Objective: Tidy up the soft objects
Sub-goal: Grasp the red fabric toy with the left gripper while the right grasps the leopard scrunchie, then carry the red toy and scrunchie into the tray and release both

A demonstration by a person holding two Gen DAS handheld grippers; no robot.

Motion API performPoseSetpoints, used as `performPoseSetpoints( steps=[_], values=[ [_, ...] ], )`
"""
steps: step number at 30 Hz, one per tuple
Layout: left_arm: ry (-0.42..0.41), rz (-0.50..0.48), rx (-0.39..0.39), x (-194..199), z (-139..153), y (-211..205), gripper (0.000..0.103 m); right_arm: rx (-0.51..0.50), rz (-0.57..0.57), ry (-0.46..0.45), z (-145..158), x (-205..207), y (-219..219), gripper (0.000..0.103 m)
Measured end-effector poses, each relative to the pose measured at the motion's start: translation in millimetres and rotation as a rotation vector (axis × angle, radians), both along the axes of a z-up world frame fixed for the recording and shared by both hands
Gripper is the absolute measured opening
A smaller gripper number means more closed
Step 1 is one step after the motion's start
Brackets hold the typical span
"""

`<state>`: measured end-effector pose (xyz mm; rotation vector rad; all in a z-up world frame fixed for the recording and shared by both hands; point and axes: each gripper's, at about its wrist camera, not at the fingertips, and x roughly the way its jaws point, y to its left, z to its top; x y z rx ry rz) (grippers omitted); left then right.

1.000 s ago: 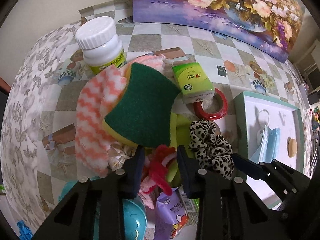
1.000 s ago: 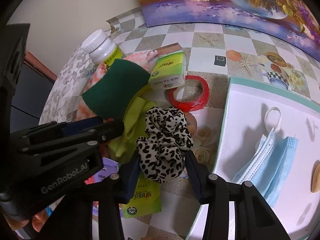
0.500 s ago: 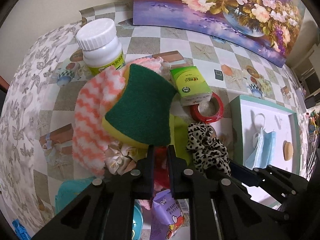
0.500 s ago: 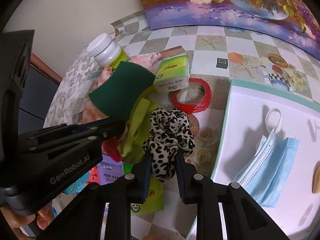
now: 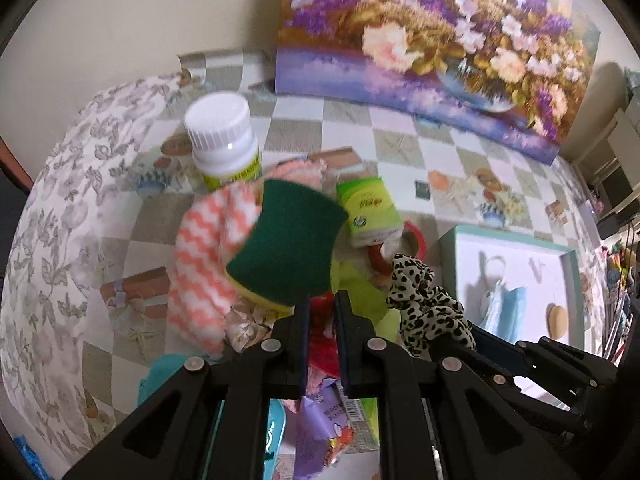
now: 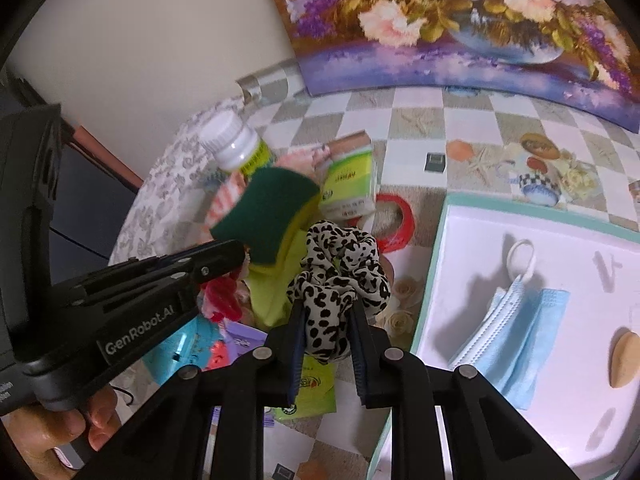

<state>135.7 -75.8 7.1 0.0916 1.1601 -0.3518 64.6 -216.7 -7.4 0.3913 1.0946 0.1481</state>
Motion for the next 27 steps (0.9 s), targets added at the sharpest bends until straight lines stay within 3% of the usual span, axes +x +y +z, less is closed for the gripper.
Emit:
performPoseSetpoints(
  steps=[12,27],
  values=[
    [-0.089,-0.046,-0.075,-22.5,37.8,-31.9,0.012,-0.090,-0.183,-0.043,37.1,-26.9,-63.4,0.022],
    [-0.041,-0.227,-0.032,-59.8,23.9,-137.1,0.012,-0.107,-0.452,-0.014,34.7,-67.2,-166.2,0.022]
  ],
)
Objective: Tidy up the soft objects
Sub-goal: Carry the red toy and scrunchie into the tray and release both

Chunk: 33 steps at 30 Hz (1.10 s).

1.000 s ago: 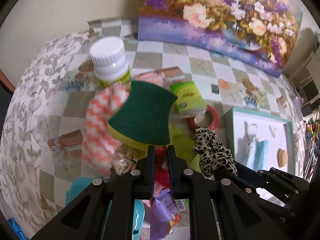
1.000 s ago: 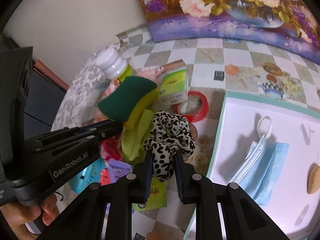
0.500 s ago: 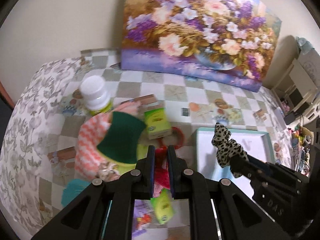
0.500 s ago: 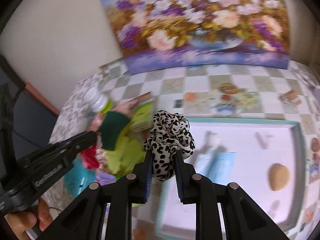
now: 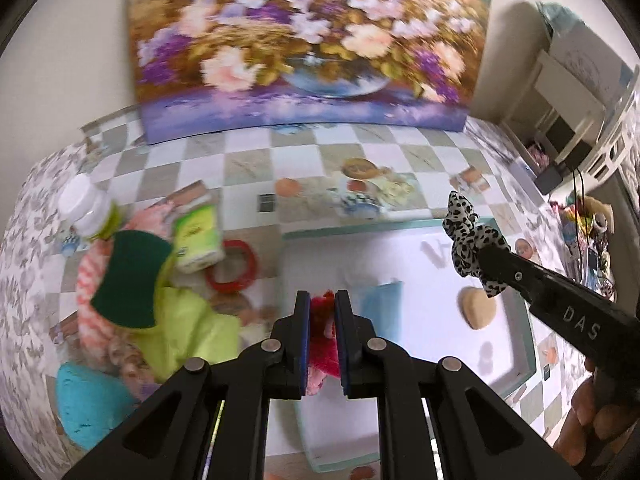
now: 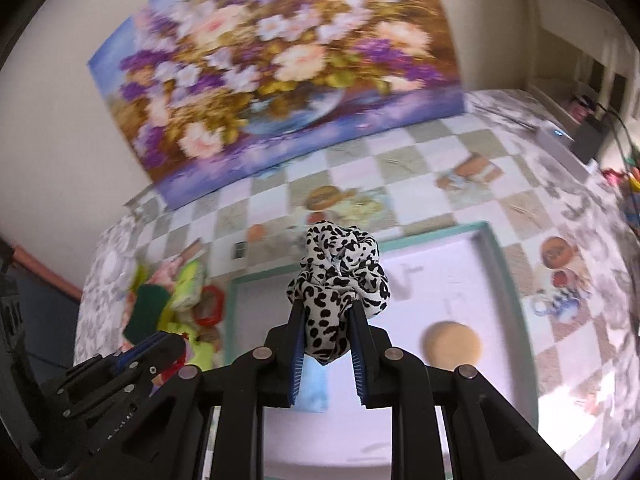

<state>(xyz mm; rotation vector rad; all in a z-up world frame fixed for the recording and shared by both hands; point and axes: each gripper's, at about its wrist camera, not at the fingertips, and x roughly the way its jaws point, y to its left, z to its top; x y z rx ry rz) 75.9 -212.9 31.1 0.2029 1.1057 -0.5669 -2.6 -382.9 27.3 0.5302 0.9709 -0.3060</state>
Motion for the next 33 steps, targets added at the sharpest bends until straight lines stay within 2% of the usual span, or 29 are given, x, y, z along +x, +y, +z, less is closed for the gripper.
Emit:
performPoseSetpoints(
  steps=[5,12,16,20,22,24,30,32,33],
  values=[
    [0.003,-0.019,0.009,-7.9,-7.7,-38.4,0.012,-0.044,-0.041,0.048,-9.1,-9.5,-22.9,0.022],
    [0.015,-0.076,0.015,-22.7,-26.7,-80.2,0.013,-0.042,-0.079,0.116,-28.8,-16.4,-45.4,0.022],
    [0.054,-0.086,0.031,-23.0,-44.7,-91.0,0.013,-0.021,-0.096,0.177,-47.5,-17.1,-51.9,0.024],
    [0.073,-0.078,0.029,-20.8,-49.5,-91.8,0.015,-0.026,-0.097,0.201,-49.6,-16.7,-51.2,0.026],
    [0.078,-0.060,0.013,-18.5,-44.8,-87.5,0.019,-0.052,-0.092,0.202,-45.4,-15.8,-48.6,0.041],
    [0.074,-0.036,-0.005,-15.9,-38.4,-81.3,0.038,-0.071,-0.088,0.199,-40.6,-15.2,-45.9,0.055],
    [0.066,0.069,-0.032,-1.9,-24.9,-52.5,0.061,-0.111,-0.065,0.214,-36.0,-12.9,-38.5,0.069],
    [0.063,0.100,-0.033,2.1,-24.2,-42.6,0.063,-0.121,-0.058,0.220,-36.4,-12.4,-36.7,0.074],
    [0.061,0.116,-0.030,4.2,-24.4,-37.6,0.068,-0.124,-0.058,0.221,-36.5,-12.6,-36.1,0.080]
  ],
)
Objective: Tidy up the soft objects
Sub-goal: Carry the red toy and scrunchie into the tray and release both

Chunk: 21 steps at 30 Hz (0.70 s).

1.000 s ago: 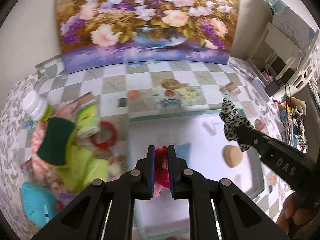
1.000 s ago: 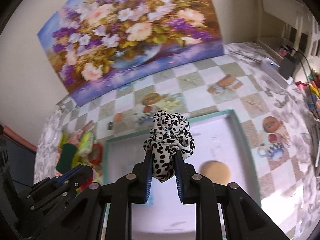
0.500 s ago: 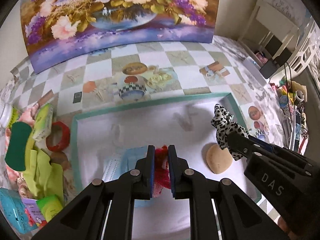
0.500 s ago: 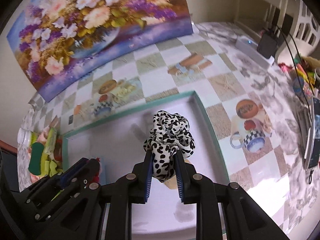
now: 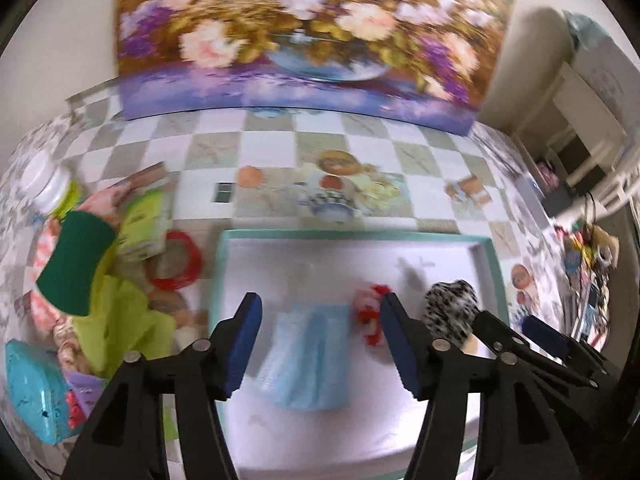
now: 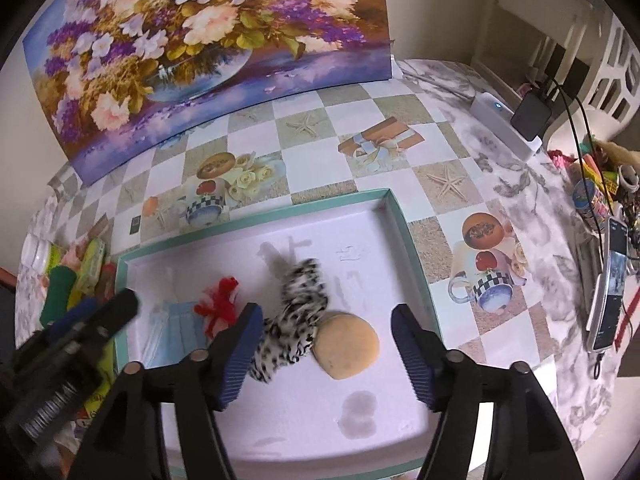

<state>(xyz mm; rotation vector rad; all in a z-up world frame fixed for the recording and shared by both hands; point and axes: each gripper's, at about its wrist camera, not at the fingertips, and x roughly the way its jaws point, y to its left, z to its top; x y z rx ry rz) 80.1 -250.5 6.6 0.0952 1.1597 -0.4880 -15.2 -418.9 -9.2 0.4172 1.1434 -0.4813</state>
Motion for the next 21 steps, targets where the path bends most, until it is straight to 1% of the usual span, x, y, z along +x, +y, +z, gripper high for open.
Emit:
performPoseSetpoints(
  steps=[1,2,3,4,6,10,11,12,13,17,21],
  values=[
    [-0.004,0.017,0.003,2.1,-0.4,5.2,0.071,-0.003,-0.001,-0.001,0.2,-0.4,0.2,0.086],
    [-0.012,0.042,0.005,5.0,-0.9,12.1,0.077,-0.005,-0.001,-0.004,0.3,-0.9,0.5,0.089],
    [-0.018,0.059,0.006,7.2,-1.4,17.1,0.081,-0.006,0.001,-0.008,0.5,-1.1,0.9,0.098],
    [-0.023,0.078,0.008,9.7,-1.7,22.9,0.082,-0.009,0.003,-0.011,0.6,-1.3,1.4,0.103],
    [-0.042,0.120,0.017,14.7,-3.0,34.3,0.093,-0.013,0.000,-0.007,-0.3,-1.4,1.7,0.103],
    [-0.081,0.172,0.033,21.2,-3.4,50.9,0.095,-0.012,-0.003,-0.001,-2.8,-0.3,2.9,0.103],
    [-0.085,0.179,0.028,22.0,-3.1,53.5,0.096,-0.009,-0.004,-0.003,-2.7,-0.1,2.8,0.103],
    [-0.092,0.190,0.022,22.9,-2.4,56.8,0.101,-0.003,-0.006,-0.007,-2.6,-0.1,3.0,0.103],
    [-0.102,0.200,0.018,23.3,-1.5,59.6,0.102,0.007,-0.011,-0.012,-2.9,-0.3,2.8,0.103],
    [-0.140,0.216,0.007,24.4,3.5,65.9,0.103,0.014,-0.027,-0.017,-2.9,-1.5,2.9,0.103],
    [-0.165,0.218,-0.025,24.0,7.9,71.2,0.103,0.041,-0.034,-0.059,0.3,-2.9,2.6,0.103]
  ],
)
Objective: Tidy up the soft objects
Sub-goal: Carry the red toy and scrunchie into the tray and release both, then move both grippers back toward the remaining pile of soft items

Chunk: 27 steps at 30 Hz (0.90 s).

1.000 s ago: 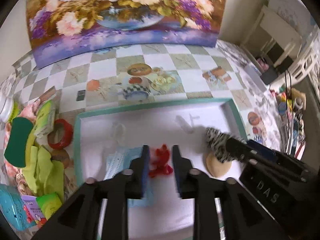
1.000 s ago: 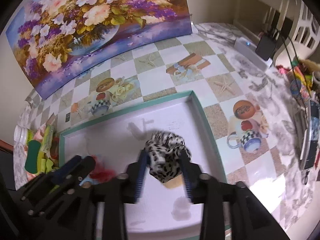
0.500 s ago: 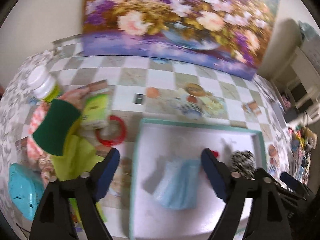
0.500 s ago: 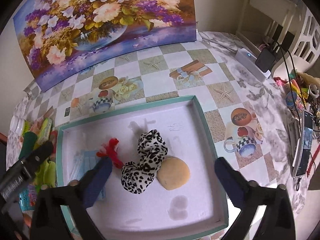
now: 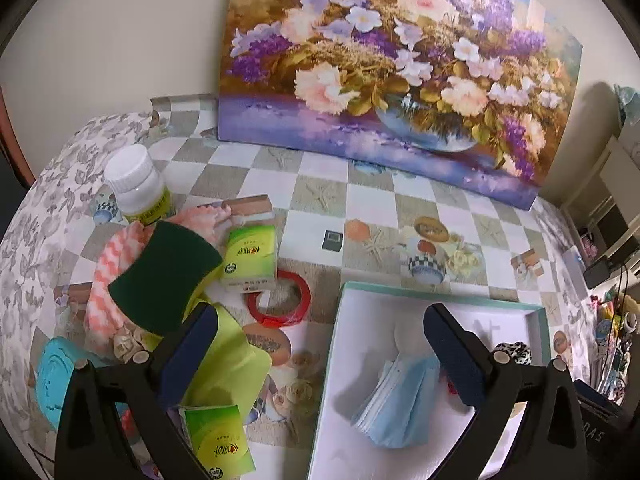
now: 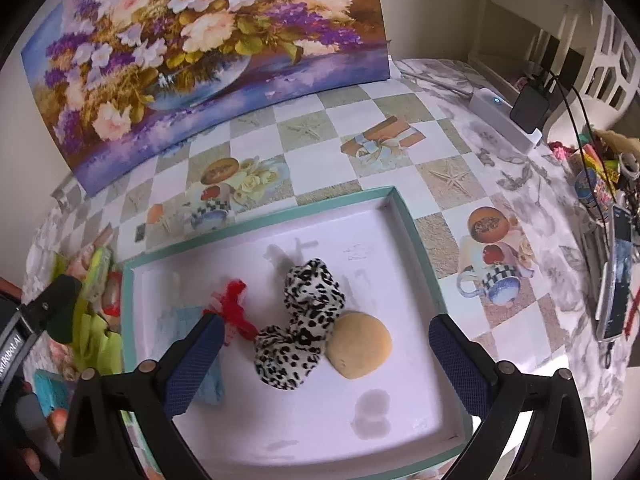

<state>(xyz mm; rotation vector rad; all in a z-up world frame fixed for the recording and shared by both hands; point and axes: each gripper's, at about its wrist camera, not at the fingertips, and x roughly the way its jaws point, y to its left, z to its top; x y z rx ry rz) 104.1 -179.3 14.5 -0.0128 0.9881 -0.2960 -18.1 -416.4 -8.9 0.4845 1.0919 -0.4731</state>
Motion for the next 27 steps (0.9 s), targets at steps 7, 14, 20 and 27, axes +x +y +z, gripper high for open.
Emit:
performPoseSetpoints(
  steps=[7,14,20,27],
  values=[
    [-0.057,-0.009,-0.037,-4.5,5.7,7.1,0.103,-0.029,0.066,-0.045,9.2,7.3,15.5,0.103],
    [-0.104,-0.022,-0.063,-7.1,15.7,13.9,0.103,-0.059,0.119,-0.046,9.4,16.2,32.2,0.103],
    [-0.129,-0.030,-0.075,-6.2,25.3,25.3,0.103,-0.075,0.092,-0.113,18.0,17.7,34.5,0.103],
    [-0.154,0.011,-0.033,-2.2,39.5,49.3,0.103,-0.032,0.109,-0.176,27.7,24.0,46.8,0.103]
  ],
)
